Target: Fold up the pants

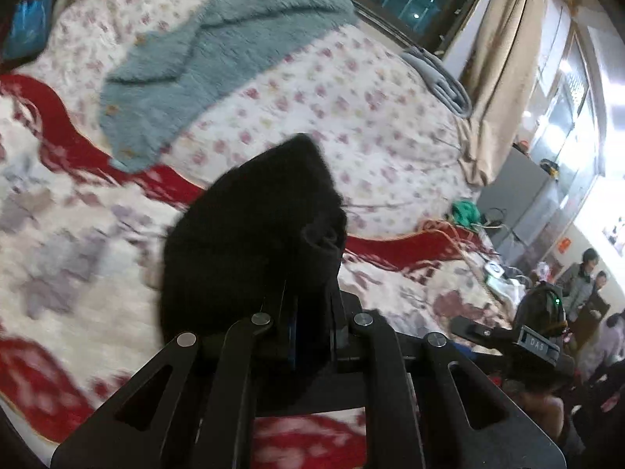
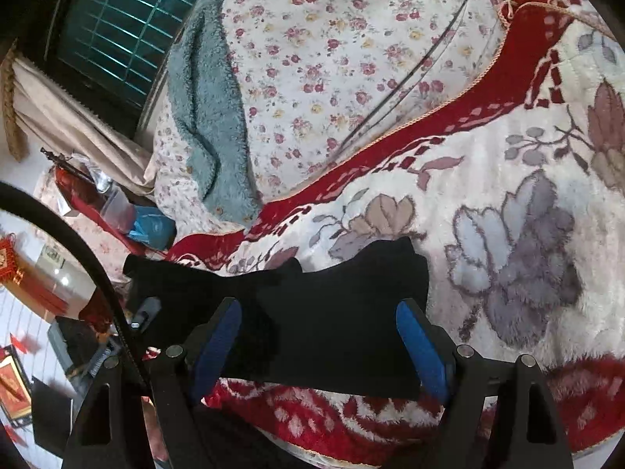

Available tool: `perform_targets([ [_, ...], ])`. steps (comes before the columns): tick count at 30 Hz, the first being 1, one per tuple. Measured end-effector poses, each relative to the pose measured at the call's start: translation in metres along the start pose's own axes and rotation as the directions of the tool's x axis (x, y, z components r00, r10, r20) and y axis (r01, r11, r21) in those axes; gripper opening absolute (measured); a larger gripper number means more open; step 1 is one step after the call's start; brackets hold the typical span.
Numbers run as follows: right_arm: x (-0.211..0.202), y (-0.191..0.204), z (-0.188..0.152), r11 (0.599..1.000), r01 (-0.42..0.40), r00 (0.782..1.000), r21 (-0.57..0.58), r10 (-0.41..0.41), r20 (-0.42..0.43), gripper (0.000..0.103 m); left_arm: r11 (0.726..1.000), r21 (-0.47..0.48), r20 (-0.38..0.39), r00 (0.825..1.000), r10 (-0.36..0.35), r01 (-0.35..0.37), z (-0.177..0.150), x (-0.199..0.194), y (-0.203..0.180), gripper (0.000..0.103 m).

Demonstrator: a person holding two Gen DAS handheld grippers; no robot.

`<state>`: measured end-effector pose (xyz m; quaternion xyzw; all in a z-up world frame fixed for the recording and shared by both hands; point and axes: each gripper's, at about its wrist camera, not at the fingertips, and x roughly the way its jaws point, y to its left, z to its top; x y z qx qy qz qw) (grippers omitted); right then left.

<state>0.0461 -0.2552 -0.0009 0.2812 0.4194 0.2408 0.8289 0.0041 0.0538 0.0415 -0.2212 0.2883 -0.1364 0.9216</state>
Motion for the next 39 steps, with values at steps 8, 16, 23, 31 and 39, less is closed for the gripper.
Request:
perform_targets([
  [8,-0.014,-0.012,-0.002,0.996,0.042,0.992,0.076,-0.05,0.119,0.08,0.998,0.017,-0.107,0.993,-0.053,0.055,-0.033,0.062,-0.056,0.009],
  [16,-0.03,-0.024,-0.002,0.985,0.074,0.97,0.155,-0.108,0.219,0.081,0.998,0.051,-0.22,0.975,-0.035,0.047,-0.064,0.098,-0.079,0.009],
  [23,-0.014,-0.011,0.009,0.988,0.127,0.979,0.086,-0.139,0.147,0.081,0.996,0.071,-0.24,0.97,-0.036,0.055,-0.078,0.103,-0.078,0.009],
  [31,0.045,0.042,0.047,0.96,0.046,0.986,-0.277,-0.089,-0.143,0.079,0.983,0.177,-0.176,0.984,-0.007,0.038,-0.093,0.1,-0.089,0.015],
  [39,0.061,-0.014,0.063,0.999,-0.005,0.958,-0.045,-0.008,-0.288,0.077,0.978,0.208,-0.142,0.99,0.006,0.023,-0.099,0.097,-0.093,0.015],
])
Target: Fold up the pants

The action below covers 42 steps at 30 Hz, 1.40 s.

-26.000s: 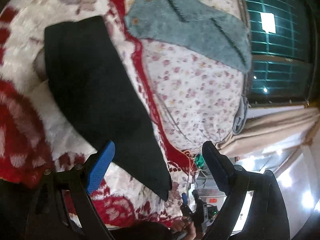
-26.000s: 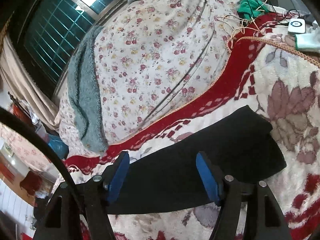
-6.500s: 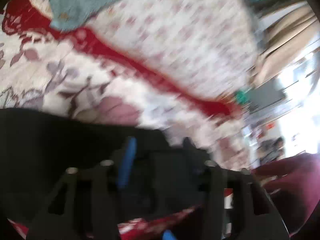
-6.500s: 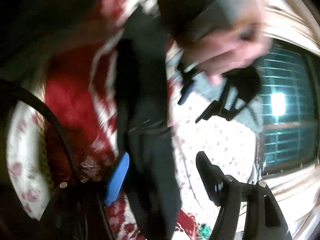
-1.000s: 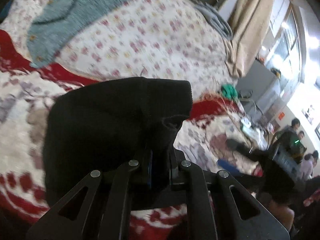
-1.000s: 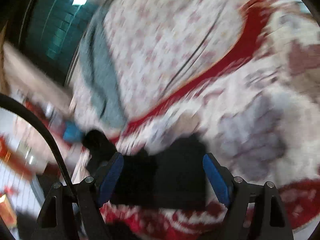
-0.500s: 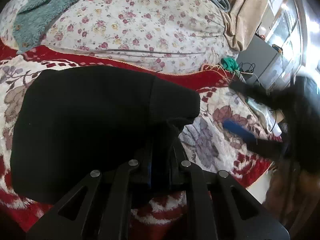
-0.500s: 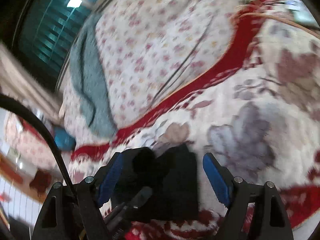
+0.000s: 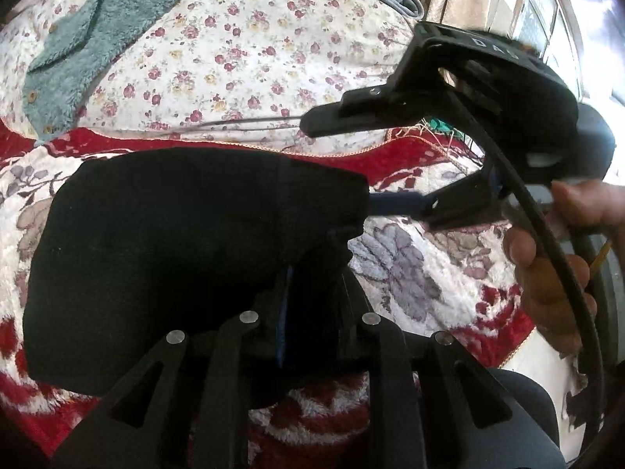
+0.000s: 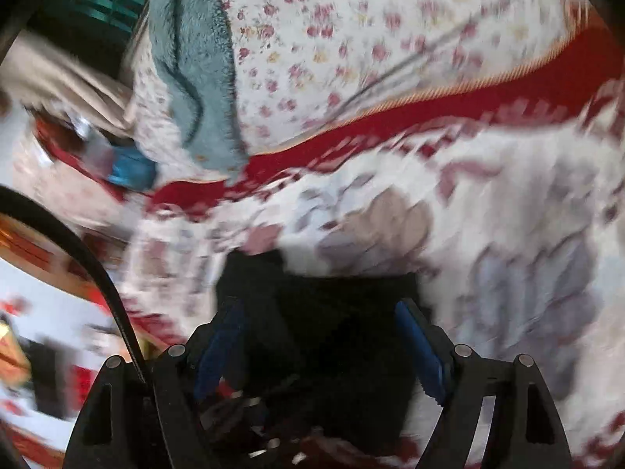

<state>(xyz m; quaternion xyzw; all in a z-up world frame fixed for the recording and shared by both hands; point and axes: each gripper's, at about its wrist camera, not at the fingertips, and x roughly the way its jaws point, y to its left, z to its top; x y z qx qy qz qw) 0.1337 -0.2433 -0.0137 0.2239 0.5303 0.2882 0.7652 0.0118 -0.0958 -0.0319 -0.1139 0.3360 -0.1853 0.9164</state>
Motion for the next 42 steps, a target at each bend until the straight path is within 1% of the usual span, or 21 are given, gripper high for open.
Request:
perform_targets([
  [1,0.003,-0.006,-0.002,0.997,-0.074,0.997,0.016,0.074,-0.017,0.062,1.0,0.008,0.007,1.0,0.008,-0.008,-0.001,-0.001,-0.001,0.015],
  [2,0.006,-0.007,-0.002,0.993,-0.114,0.993,0.015,0.115,-0.035,0.055,1.0,0.016,0.012,1.0,0.015,-0.015,-0.001,-0.001,-0.002,0.015],
  [3,0.01,-0.005,-0.004,0.991,-0.134,0.989,0.009,0.135,-0.054,0.041,0.999,0.029,0.019,0.999,0.027,-0.027,-0.002,-0.003,-0.005,0.015],
  [4,0.011,-0.007,-0.005,0.993,-0.119,0.991,-0.003,0.119,-0.059,0.026,0.998,0.046,0.022,0.999,0.04,-0.041,-0.003,-0.003,-0.007,0.016],
  [7,0.014,-0.004,-0.006,0.996,-0.077,0.995,-0.048,0.074,-0.063,0.008,0.992,0.102,0.03,0.997,0.077,-0.08,-0.008,-0.002,-0.016,0.019],
  [9,0.014,-0.011,-0.005,0.998,-0.028,0.998,-0.055,0.025,-0.051,0.007,0.979,0.173,0.031,0.994,0.101,-0.105,-0.014,-0.001,-0.029,0.025],
  [11,0.019,-0.021,-0.003,0.998,0.027,0.997,-0.05,-0.031,-0.064,0.007,0.963,0.255,0.01,0.996,0.092,-0.092,-0.021,0.001,-0.044,0.037],
  [13,0.026,-0.03,-0.004,0.998,0.055,0.994,-0.043,-0.059,-0.09,0.006,0.958,0.266,0.012,0.994,0.109,-0.108,-0.024,-0.001,-0.048,0.036],
  [16,0.029,-0.035,-0.005,0.997,0.063,0.993,-0.051,-0.068,-0.097,0.005,0.974,0.225,-0.094,0.996,0.013,0.009,-0.021,-0.001,-0.037,0.036],
  [19,0.029,-0.034,-0.003,0.993,0.086,0.991,-0.076,-0.093,-0.099,0.005,0.976,0.127,-0.194,0.969,-0.151,0.177,-0.014,-0.015,-0.022,0.036],
  [23,0.023,-0.029,-0.004,0.991,0.102,0.99,-0.086,-0.109,-0.084,0.012,0.98,-0.112,-0.143,0.973,-0.181,0.166,0.002,-0.051,0.03,0.036],
  [25,0.013,-0.021,-0.004,0.982,0.165,0.983,-0.095,-0.172,-0.066,0.034,0.954,-0.267,-0.102,0.981,-0.167,0.135,0.012,-0.072,0.069,0.037],
  [28,-0.008,0.0,-0.007,0.955,0.236,0.97,-0.179,-0.243,-0.019,0.036,0.911,-0.395,-0.044,0.988,-0.145,0.116,0.025,-0.098,0.111,0.038],
  [31,-0.028,0.03,-0.012,0.923,0.253,0.967,-0.289,-0.253,0.04,0.036,0.888,-0.445,0.018,0.993,-0.117,0.113,0.044,-0.127,0.135,0.039],
  [33,-0.032,0.051,-0.016,0.904,0.219,0.975,-0.368,-0.216,0.05,0.036,0.887,-0.449,0.052,0.994,-0.095,0.108,0.055,-0.138,0.144,0.045],
  [34,-0.032,0.065,-0.02,0.888,0.193,0.981,-0.417,-0.189,0.05,0.036,0.892,-0.442,0.079,0.994,-0.072,0.099,0.06,-0.142,0.146,0.055],
  [36,-0.022,0.091,-0.033,0.835,0.104,0.993,-0.54,-0.115,0.013,0.036,0.894,-0.438,0.087,0.995,-0.058,0.09,0.064,-0.134,0.147,0.06],
  [37,-0.013,0.097,-0.039,0.805,0.102,0.992,-0.584,-0.13,-0.006,0.036,0.897,-0.431,0.061,0.995,-0.078,0.097,0.063,-0.123,0.144,0.06],
  [39,0.009,0.099,-0.05,0.757,0.153,0.973,-0.635,-0.227,-0.036,0.036,0.908,-0.406,-0.025,0.992,-0.127,0.106,0.057,-0.089,0.136,0.06],
  [40,0.024,0.091,-0.056,0.733,0.193,0.953,-0.653,-0.298,-0.053,0.036,0.92,-0.383,-0.093,0.988,-0.123,0.079,0.048,-0.067,0.129,0.06],
  [42,0.044,0.071,-0.063,0.73,0.218,0.92,-0.647,-0.375,-0.114,0.036,0.916,-0.402,-0.225,0.97,-0.089,-0.009,0.024,-0.036,0.13,0.057],
])
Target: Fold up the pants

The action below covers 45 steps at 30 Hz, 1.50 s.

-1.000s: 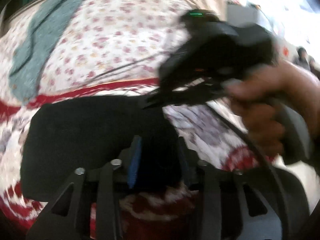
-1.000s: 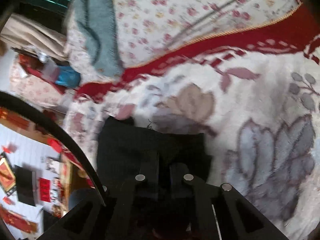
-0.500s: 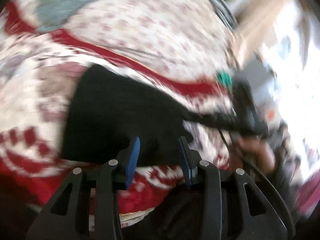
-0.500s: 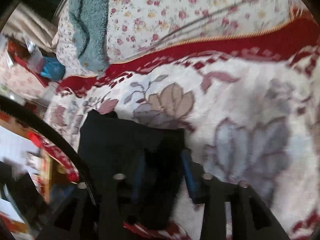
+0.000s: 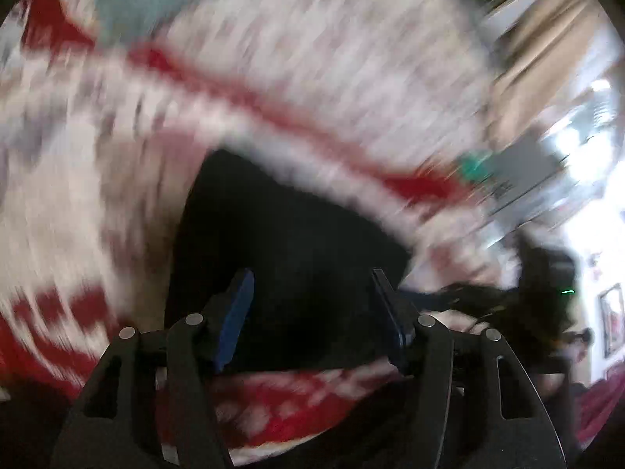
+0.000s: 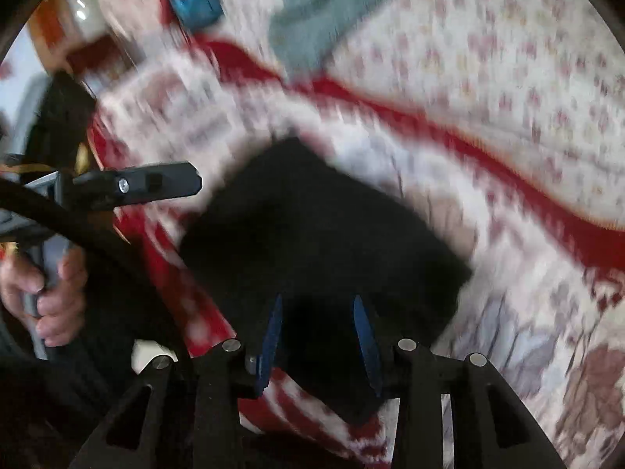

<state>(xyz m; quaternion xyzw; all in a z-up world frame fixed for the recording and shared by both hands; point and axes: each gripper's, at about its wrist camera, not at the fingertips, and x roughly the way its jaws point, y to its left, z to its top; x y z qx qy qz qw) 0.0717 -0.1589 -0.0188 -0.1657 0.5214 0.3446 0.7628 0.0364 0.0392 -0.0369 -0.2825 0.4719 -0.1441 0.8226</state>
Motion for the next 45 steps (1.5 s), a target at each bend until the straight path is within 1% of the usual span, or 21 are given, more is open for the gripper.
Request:
perform_targets([
  [1,0.02,-0.006,-0.01,1.0,-0.002,0.995,0.005,0.003,-0.1,0.037,1.0,-0.018,-0.022,1.0,0.007,-0.007,-0.008,0.013,0.007,0.053],
  [2,0.021,-0.01,-0.012,1.0,-0.029,0.994,0.004,0.029,-0.106,0.037,1.0,0.015,0.014,1.0,0.026,-0.026,-0.01,0.012,0.004,0.052],
  [5,0.022,-0.017,-0.013,0.999,-0.049,0.992,0.017,0.051,-0.112,0.037,0.992,0.092,-0.002,0.996,0.084,-0.083,-0.009,0.016,-0.007,0.052],
  [8,0.017,-0.015,-0.009,0.998,-0.061,0.992,0.003,0.061,-0.114,0.039,0.998,0.047,0.005,0.999,0.034,-0.034,0.0,0.002,-0.003,0.053],
  [12,-0.021,-0.021,0.004,0.994,-0.108,0.994,0.028,0.107,0.016,0.039,0.993,0.101,0.123,0.99,-0.073,0.06,0.031,-0.039,-0.017,0.053],
  [14,-0.035,-0.029,0.014,0.993,-0.107,0.989,0.046,0.102,0.104,0.039,0.985,0.138,0.122,0.985,-0.12,0.102,0.058,-0.038,-0.027,0.053],
  [16,-0.036,-0.034,0.024,0.991,-0.112,0.982,0.075,0.099,0.164,0.039,0.98,0.107,0.043,0.984,-0.172,0.166,0.083,-0.014,-0.024,0.053],
  [17,-0.03,-0.038,0.029,0.989,-0.128,0.977,0.079,0.112,0.179,0.039,0.986,0.059,-0.01,0.988,-0.156,0.156,0.093,0.005,-0.018,0.053],
  [19,-0.003,-0.043,0.034,0.988,-0.127,0.986,0.086,0.117,0.116,0.039,0.994,-0.016,-0.107,0.988,-0.109,0.108,0.098,0.041,0.0,0.052],
  [20,0.022,-0.044,0.032,0.994,-0.084,0.996,0.068,0.082,0.038,0.039,0.995,-0.048,-0.156,0.983,-0.096,0.09,0.094,0.061,0.012,0.044],
  [21,0.031,-0.043,0.029,0.997,-0.07,0.997,0.045,0.069,0.026,0.039,0.996,-0.054,-0.149,0.985,-0.085,0.078,0.09,0.069,0.021,0.037],
  [22,0.033,-0.044,0.023,0.997,-0.073,0.994,0.027,0.071,0.081,0.04,0.996,-0.073,-0.131,0.989,-0.066,0.056,0.089,0.069,0.026,0.028],
  [28,0.028,-0.05,0.02,0.993,-0.103,0.991,0.048,0.099,0.094,0.04,0.994,-0.077,-0.114,0.989,-0.09,0.081,0.091,0.063,0.024,0.029],
  [30,0.016,-0.051,0.021,0.992,-0.11,0.99,0.056,0.105,0.092,0.039,0.985,-0.125,-0.059,0.99,-0.13,0.122,0.092,0.038,0.029,0.03],
  [31,0.007,-0.055,0.02,0.988,-0.122,0.988,0.097,0.112,0.104,0.04,0.982,-0.138,-0.017,0.991,-0.133,0.129,0.091,0.023,0.032,0.039],
  [32,-0.007,-0.062,0.015,0.976,-0.151,0.982,0.159,0.13,0.136,0.041,0.979,-0.153,0.03,0.991,-0.133,0.136,0.09,0.008,0.036,0.059],
  [34,-0.027,-0.076,0.002,0.944,-0.218,0.966,0.248,0.173,0.191,0.05,0.974,-0.185,0.088,0.99,-0.114,0.128,0.085,-0.02,0.048,0.08],
  [37,-0.036,-0.097,-0.024,0.864,-0.334,0.936,0.376,0.257,0.242,0.054,0.966,-0.247,0.058,0.996,-0.066,0.078,0.08,-0.028,0.065,0.081],
  [40,-0.014,-0.111,-0.051,0.765,-0.427,0.903,0.482,0.333,0.271,0.054,0.939,-0.338,-0.056,0.995,-0.081,0.057,0.072,-0.007,0.083,0.081],
  [43,0.008,-0.114,-0.065,0.721,-0.42,0.907,0.551,0.332,0.257,0.054,0.923,-0.381,-0.13,0.985,-0.115,0.057,0.067,0.014,0.087,0.081],
  [45,0.018,-0.12,-0.074,0.683,-0.453,0.892,0.574,0.349,0.289,0.054,0.907,-0.416,-0.117,0.985,-0.126,0.067,0.063,0.018,0.09,0.082],
])
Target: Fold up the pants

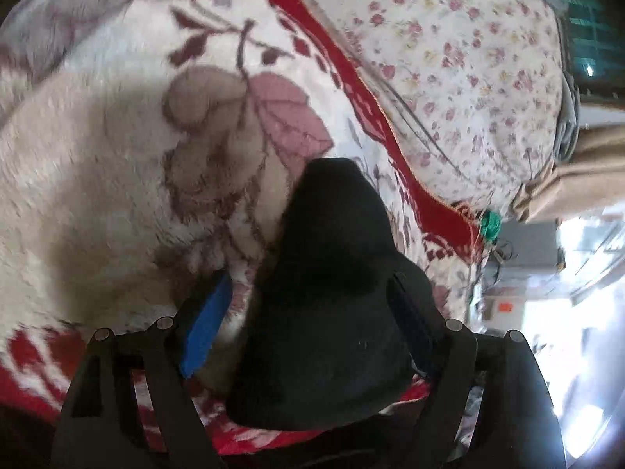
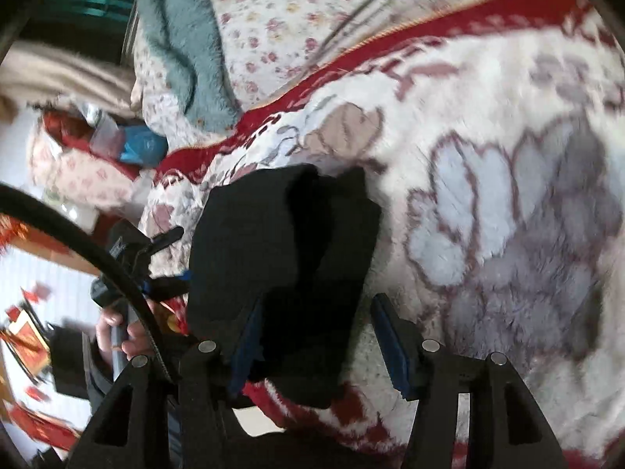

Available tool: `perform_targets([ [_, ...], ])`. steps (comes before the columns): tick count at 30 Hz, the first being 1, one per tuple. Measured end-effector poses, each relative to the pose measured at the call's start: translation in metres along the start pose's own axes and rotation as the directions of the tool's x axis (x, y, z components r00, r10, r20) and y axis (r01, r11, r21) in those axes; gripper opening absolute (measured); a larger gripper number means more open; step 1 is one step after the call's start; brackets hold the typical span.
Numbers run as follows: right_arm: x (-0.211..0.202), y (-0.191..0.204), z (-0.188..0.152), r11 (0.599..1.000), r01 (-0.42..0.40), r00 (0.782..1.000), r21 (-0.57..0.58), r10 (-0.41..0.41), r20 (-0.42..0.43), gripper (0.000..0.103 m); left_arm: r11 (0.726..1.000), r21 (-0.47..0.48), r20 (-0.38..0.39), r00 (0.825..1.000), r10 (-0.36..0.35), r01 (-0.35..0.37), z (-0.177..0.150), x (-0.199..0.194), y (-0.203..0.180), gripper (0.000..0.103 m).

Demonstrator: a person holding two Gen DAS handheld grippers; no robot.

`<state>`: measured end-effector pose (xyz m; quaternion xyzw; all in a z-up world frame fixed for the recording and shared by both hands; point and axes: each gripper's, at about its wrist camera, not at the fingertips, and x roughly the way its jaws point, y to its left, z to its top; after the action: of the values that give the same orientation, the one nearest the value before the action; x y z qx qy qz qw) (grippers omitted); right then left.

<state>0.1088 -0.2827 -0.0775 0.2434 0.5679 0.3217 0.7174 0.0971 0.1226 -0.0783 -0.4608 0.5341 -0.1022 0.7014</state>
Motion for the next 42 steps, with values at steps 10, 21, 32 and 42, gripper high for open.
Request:
perform_targets([
  [10,0.006,-0.006,0.007,0.982,-0.185,0.983,-0.033,0.185,-0.019,0.067,0.999,0.037,-0.008,1.0,-0.019,0.019,-0.006,0.004,-0.006,0.091],
  [21,0.014,0.014,0.006,0.978,-0.009,1.0,-0.21,0.004,-0.022,0.032,0.919,0.349,0.056,0.983,0.172,-0.181,-0.032,0.014,-0.042,0.033],
  [32,-0.016,0.026,0.062,0.97,0.01,0.997,-0.243,0.01,0.082,0.025,0.881,0.46,0.117,0.991,0.063,-0.11,0.006,0.009,-0.092,0.028],
  [42,0.018,-0.013,0.079,0.994,0.04,0.999,-0.101,-0.037,0.037,0.044,0.854,0.443,0.143,0.962,0.232,-0.272,0.022,0.05,-0.078,0.064],
])
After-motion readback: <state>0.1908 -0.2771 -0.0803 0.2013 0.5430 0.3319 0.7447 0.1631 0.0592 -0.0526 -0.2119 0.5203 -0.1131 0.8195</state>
